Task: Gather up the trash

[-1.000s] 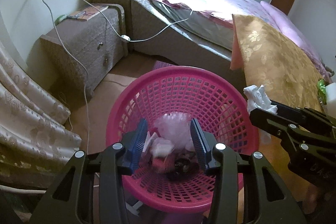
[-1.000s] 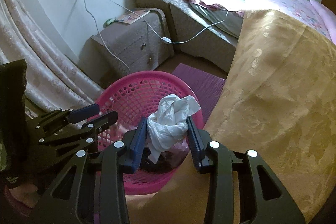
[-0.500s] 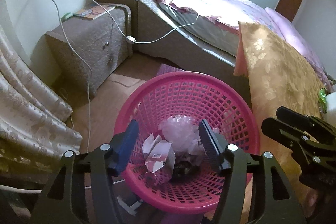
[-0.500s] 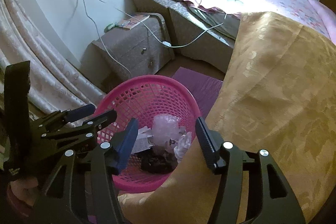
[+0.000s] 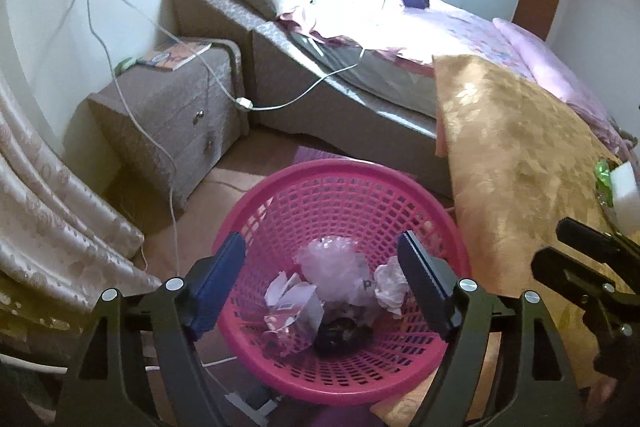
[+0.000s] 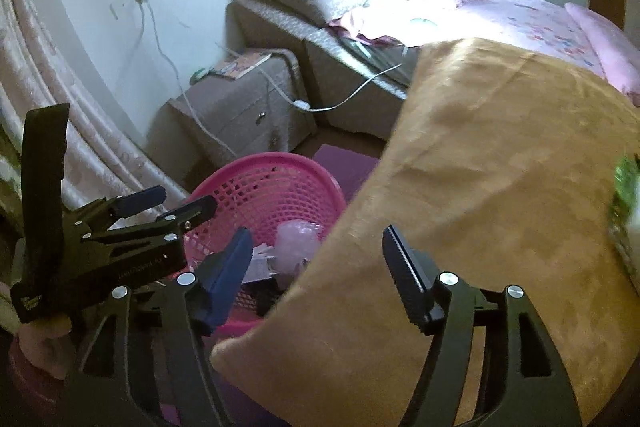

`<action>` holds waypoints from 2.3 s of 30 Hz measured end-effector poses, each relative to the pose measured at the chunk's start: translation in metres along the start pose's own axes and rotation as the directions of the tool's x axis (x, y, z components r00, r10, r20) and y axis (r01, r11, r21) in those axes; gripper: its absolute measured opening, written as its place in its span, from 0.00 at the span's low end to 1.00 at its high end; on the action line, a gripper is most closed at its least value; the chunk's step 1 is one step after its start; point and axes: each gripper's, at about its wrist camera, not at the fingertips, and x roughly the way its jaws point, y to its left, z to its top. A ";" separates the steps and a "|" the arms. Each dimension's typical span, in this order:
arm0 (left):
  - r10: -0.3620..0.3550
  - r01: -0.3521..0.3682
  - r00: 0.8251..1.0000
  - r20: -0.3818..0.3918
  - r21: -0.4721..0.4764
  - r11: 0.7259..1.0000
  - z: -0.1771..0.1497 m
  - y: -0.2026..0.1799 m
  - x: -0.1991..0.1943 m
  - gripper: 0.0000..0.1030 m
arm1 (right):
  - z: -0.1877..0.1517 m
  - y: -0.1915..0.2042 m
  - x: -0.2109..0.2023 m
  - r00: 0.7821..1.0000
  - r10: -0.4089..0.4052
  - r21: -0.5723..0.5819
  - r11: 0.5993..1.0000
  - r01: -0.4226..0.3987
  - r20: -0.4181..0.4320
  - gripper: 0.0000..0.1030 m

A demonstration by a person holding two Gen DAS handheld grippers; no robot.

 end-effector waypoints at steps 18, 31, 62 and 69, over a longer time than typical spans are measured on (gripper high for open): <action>-0.090 0.085 0.995 0.032 0.130 0.988 -0.014 -0.063 -0.021 0.75 | -0.052 -0.100 -0.072 0.970 -0.233 0.169 0.961 0.219 0.071 0.64; -0.124 0.122 0.992 0.002 0.201 0.972 -0.017 -0.110 -0.018 0.75 | -0.088 -0.184 -0.112 0.935 -0.348 0.362 0.883 0.299 0.076 0.64; -0.179 0.188 0.982 -0.057 0.259 0.947 -0.008 -0.166 -0.003 0.75 | -0.013 -0.204 -0.084 0.940 -0.312 0.028 0.950 0.311 0.139 0.87; -0.204 0.213 0.977 -0.063 0.245 0.946 -0.006 -0.168 -0.006 0.75 | -0.024 -0.186 -0.095 0.944 -0.288 0.018 0.957 0.289 0.158 0.77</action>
